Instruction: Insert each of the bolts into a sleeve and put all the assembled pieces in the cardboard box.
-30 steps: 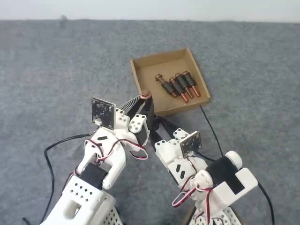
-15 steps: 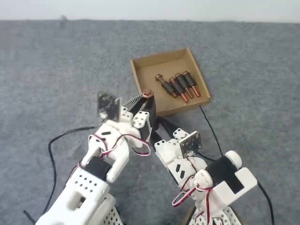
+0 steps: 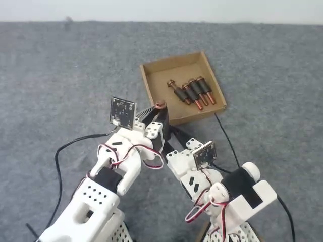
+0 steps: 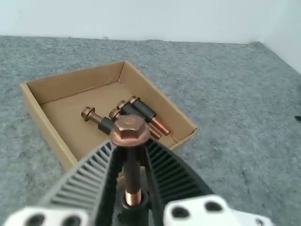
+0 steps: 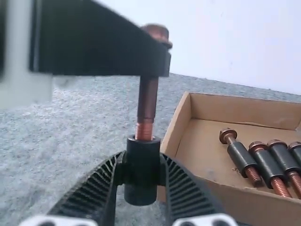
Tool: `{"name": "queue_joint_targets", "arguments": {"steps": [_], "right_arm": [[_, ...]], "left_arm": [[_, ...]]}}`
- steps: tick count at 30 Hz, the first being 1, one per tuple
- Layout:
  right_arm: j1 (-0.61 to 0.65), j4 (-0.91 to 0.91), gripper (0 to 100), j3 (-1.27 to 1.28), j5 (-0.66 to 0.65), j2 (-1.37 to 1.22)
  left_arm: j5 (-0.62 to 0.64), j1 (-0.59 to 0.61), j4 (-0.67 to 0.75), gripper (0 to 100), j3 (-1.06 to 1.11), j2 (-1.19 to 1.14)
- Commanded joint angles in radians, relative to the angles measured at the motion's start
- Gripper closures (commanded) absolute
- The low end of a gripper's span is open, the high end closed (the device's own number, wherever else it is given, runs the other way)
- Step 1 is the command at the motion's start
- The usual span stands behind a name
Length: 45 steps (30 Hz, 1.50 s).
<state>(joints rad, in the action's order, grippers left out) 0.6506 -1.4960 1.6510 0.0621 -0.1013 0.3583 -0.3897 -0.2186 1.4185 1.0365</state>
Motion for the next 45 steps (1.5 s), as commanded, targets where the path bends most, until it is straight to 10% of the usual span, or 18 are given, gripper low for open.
{"name": "queue_joint_targets", "arguments": {"steps": [1,45], "right_arm": [[-0.035,-0.007,99.1,0.028,0.009,0.045],[-0.094,-0.042,99.1,0.028,0.009,0.038]], "left_arm": [[-0.011,0.003,0.025,99,0.002,0.014],[-0.014,-0.118,0.023,87,0.131,0.014]]}}
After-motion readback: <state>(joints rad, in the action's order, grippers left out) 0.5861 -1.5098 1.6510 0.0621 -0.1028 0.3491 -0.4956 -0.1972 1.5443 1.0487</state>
